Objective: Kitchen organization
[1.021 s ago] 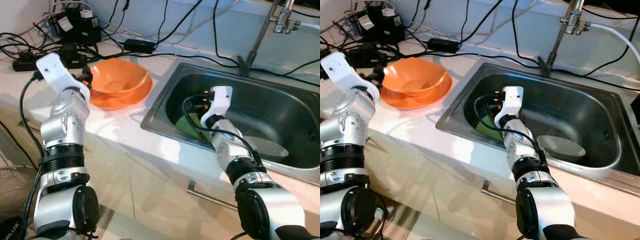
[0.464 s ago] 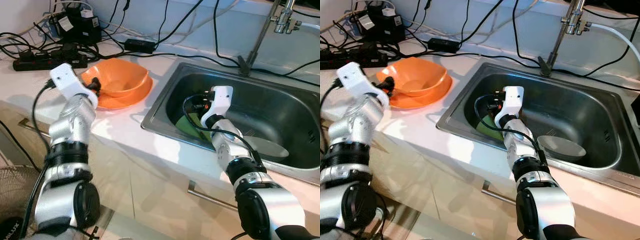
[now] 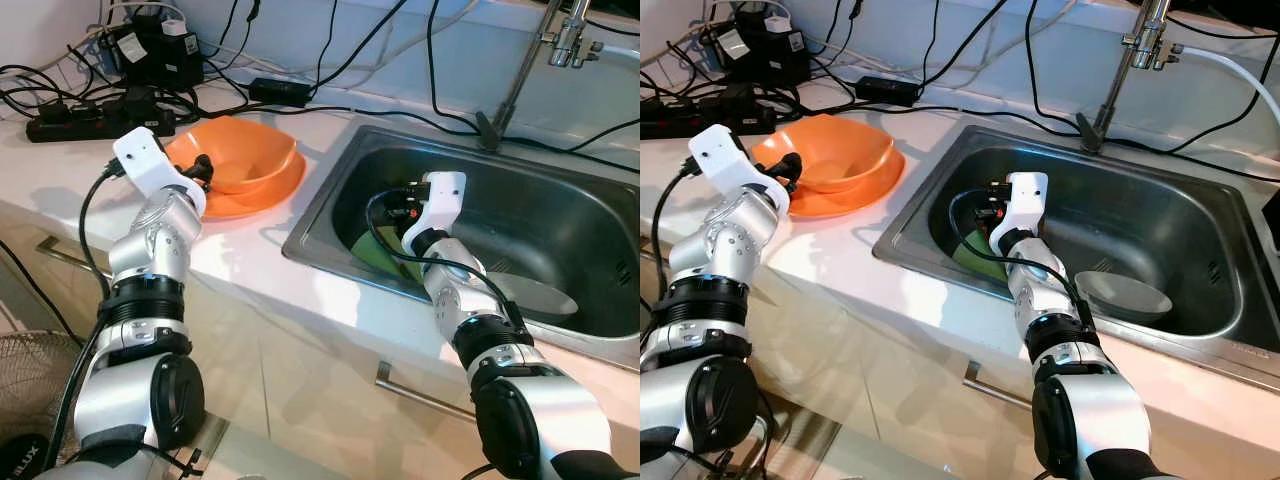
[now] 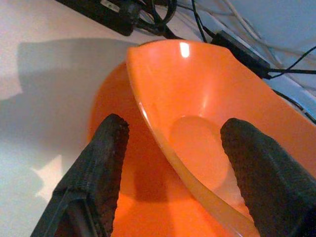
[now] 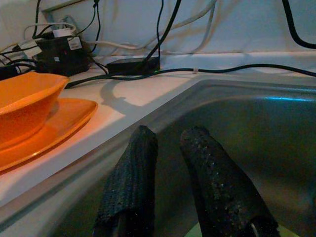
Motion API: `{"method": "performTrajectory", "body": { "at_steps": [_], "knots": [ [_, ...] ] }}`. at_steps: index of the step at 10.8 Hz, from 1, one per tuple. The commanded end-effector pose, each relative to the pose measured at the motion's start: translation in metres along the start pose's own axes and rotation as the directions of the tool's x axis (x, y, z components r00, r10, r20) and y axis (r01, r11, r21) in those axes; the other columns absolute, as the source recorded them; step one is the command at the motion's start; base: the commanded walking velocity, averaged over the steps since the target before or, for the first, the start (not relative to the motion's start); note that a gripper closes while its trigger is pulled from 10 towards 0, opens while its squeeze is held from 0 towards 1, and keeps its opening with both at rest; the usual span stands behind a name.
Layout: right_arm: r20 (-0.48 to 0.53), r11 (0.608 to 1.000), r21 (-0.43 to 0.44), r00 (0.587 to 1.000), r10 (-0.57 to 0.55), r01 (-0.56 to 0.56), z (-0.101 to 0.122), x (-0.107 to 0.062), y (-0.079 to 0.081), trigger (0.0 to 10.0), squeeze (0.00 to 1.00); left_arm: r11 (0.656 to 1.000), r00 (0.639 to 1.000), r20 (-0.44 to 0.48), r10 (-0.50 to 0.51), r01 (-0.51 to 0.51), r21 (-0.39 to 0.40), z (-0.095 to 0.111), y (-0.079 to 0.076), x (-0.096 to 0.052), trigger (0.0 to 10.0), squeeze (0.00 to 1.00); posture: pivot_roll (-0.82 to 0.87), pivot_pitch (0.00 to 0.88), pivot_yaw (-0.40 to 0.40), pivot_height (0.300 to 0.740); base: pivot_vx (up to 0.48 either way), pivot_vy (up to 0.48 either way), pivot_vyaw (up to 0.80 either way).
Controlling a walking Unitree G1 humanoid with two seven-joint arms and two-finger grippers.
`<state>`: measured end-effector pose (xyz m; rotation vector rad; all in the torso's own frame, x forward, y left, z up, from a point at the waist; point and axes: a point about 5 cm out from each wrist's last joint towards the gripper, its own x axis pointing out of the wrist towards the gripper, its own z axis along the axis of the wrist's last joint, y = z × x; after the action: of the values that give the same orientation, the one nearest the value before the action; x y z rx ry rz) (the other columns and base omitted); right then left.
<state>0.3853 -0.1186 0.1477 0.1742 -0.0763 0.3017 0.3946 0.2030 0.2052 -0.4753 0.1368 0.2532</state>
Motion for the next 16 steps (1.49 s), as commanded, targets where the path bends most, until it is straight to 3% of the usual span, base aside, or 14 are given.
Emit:
{"method": "performTrajectory", "body": {
  "at_steps": [1,2,3,4,16],
  "knots": [
    [0.0,1.0,-0.003,1.0,-0.013,0.013,0.0,-0.002,-0.006,10.0,0.0,1.0,0.999,-0.038,-0.015,0.014,-0.012,-0.008,-0.007,0.002,10.0,0.0,0.25,0.002,-0.044,0.74,0.0,0.0,0.0],
    [0.0,1.0,-0.002,1.0,-0.013,0.013,0.0,-0.002,-0.006,10.0,0.0,0.999,0.998,-0.055,-0.017,0.015,-0.029,-0.01,-0.006,0.002,9.5,0.0,0.25,0.004,-0.044,0.74,0.0,0.0,0.0],
    [0.001,1.0,-0.002,1.0,-0.013,0.013,0.0,-0.002,-0.006,10.0,0.0,0.999,0.998,-0.067,-0.017,0.015,-0.031,-0.012,-0.004,0.002,3.3,0.0,0.25,0.006,-0.045,0.74,0.0,0.0,0.0],
    [0.001,1.0,-0.002,1.0,-0.013,0.013,0.0,-0.002,-0.006,10.0,0.0,0.999,0.997,-0.076,-0.017,0.015,-0.031,-0.014,-0.002,0.002,0.0,0.0,0.25,0.004,-0.044,0.74,0.0,0.0,0.0],
    [-0.011,1.0,-0.006,1.0,-0.008,0.008,-0.002,-0.003,-0.004,10.0,0.0,0.999,0.995,-0.093,-0.031,0.027,-0.041,-0.022,-0.007,0.002,0.0,0.0,0.25,0.007,-0.047,0.74,0.0,0.0,0.0]
  ]
}}
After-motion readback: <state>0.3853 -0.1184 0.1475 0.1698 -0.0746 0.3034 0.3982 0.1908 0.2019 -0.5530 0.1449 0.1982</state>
